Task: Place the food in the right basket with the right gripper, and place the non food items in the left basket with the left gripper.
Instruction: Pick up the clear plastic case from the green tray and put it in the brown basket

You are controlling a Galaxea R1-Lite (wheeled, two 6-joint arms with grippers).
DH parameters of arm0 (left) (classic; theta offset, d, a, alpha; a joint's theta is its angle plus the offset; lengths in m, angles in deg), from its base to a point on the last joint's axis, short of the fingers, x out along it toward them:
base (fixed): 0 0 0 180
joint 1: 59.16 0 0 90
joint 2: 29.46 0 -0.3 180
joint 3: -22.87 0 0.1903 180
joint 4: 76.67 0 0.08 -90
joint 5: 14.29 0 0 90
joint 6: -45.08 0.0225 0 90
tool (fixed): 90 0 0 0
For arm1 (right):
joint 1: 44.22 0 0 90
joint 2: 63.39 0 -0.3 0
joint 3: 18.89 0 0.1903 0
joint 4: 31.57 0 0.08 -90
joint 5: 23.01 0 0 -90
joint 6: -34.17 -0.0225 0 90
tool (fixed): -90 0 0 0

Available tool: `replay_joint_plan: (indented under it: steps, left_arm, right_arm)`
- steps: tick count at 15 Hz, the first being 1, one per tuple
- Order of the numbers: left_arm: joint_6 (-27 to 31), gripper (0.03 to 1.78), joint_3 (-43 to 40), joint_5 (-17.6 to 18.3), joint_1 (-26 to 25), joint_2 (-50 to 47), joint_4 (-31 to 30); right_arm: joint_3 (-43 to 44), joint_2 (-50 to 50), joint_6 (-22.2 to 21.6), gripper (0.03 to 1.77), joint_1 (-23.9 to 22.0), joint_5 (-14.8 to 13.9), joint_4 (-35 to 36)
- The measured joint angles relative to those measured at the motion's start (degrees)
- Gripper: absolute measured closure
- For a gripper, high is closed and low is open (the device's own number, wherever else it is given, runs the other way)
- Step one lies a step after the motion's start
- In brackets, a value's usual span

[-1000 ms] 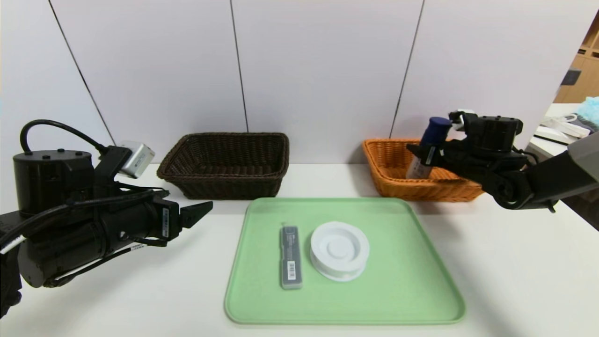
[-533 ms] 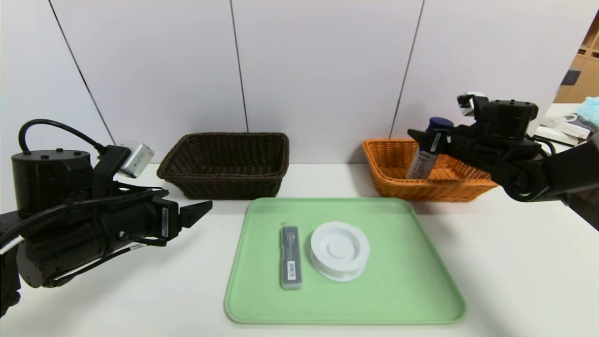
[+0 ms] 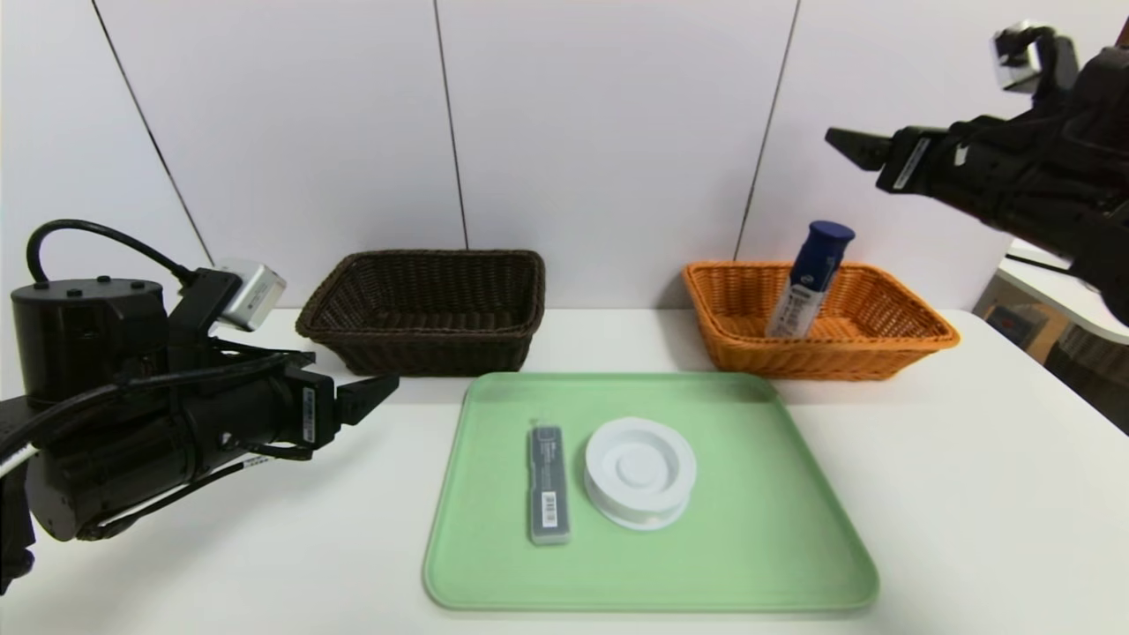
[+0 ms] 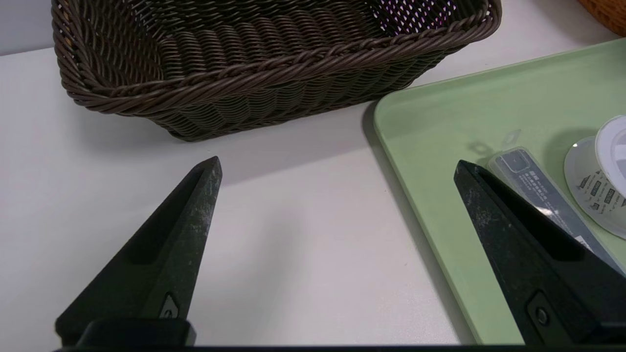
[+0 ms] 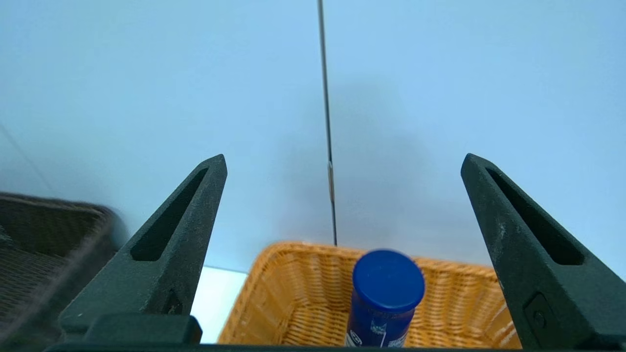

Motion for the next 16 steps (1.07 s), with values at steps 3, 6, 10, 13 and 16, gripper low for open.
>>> replay_joint_plan:
  steps: [3,6,10,13,16]
  left_arm:
    - [-0.27,0.12,-0.23,-0.1,1.91,-0.89,0.09]
    - [-0.18,0.12,-0.41,-1.54,4.45,-2.16,1.33]
    - [-0.35,0.12,2.32,-6.07,11.56,-2.6,5.27]
    - [-0.52,0.12,8.18,-10.79,16.8,-2.51,13.48]
    - [-0.93,0.12,16.29,-15.42,20.35,-0.67,21.55]
  right_arm:
    - [0.52,8.96,0.29,0.13,1.46,-0.4,-9.09]
    - [0.15,18.02,1.21,0.11,2.84,-1.97,-24.43]
    - [-4.6,27.86,1.65,0.11,3.77,-2.78,-46.28]
    - [-7.5,31.91,1.71,0.11,3.91,-2.76,-52.22]
    - [-10.41,34.04,1.68,0.11,4.05,-2.76,-52.11]
